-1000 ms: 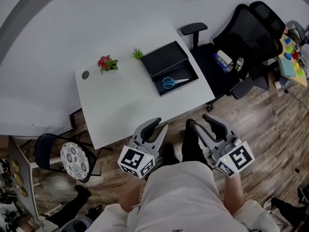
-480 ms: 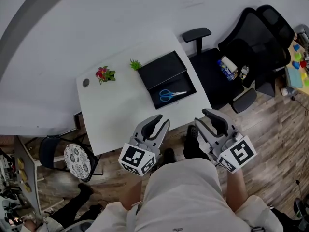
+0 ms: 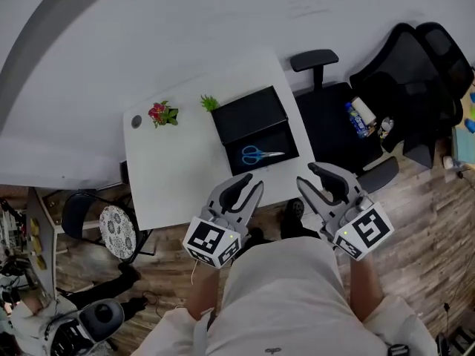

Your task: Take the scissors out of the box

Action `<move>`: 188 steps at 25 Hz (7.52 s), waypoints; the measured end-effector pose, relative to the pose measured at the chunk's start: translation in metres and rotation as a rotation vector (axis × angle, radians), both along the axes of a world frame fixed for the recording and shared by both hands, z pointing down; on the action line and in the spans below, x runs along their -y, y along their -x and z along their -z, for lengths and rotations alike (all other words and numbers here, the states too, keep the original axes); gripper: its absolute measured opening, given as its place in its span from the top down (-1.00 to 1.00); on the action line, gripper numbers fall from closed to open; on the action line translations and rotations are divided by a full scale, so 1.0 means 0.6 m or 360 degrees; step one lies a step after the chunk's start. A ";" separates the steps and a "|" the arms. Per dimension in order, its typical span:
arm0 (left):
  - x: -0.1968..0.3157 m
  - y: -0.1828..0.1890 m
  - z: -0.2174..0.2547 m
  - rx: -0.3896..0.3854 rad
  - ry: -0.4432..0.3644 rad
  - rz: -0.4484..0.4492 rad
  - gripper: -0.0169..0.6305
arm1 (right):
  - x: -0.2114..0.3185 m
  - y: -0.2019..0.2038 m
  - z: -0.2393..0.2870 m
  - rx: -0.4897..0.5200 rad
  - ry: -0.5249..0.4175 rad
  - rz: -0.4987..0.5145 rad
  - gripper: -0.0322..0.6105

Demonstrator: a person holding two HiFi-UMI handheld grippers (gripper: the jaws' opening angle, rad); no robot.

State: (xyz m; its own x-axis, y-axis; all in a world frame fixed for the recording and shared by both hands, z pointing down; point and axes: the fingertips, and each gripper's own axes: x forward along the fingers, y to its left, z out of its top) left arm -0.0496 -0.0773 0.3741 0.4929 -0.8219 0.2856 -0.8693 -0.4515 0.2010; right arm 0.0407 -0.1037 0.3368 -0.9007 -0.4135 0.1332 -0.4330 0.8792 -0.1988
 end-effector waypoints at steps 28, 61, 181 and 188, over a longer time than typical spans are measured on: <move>0.087 0.029 -0.173 0.0192 0.0368 0.0020 0.62 | 0.075 0.055 -0.086 -0.0089 0.0230 0.0176 0.47; 0.130 0.081 -0.419 0.1216 0.0727 -0.0859 0.58 | 0.109 0.066 -0.152 -0.0228 0.0438 -0.0197 0.47; -0.129 0.205 -0.130 0.0130 0.0276 -0.0109 0.65 | -0.168 0.196 -0.093 -0.0032 0.0328 -0.0073 0.88; -0.144 0.199 -0.083 -0.0138 0.0183 -0.0195 0.65 | -0.203 0.209 -0.076 -0.0009 0.0270 -0.0181 0.88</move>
State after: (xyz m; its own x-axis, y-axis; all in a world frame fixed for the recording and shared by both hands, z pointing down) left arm -0.1689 0.0091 0.4238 0.6141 -0.7188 0.3260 -0.7865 -0.5226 0.3291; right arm -0.0846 0.0182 0.3822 -0.8485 -0.4838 0.2144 -0.5291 0.7788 -0.3370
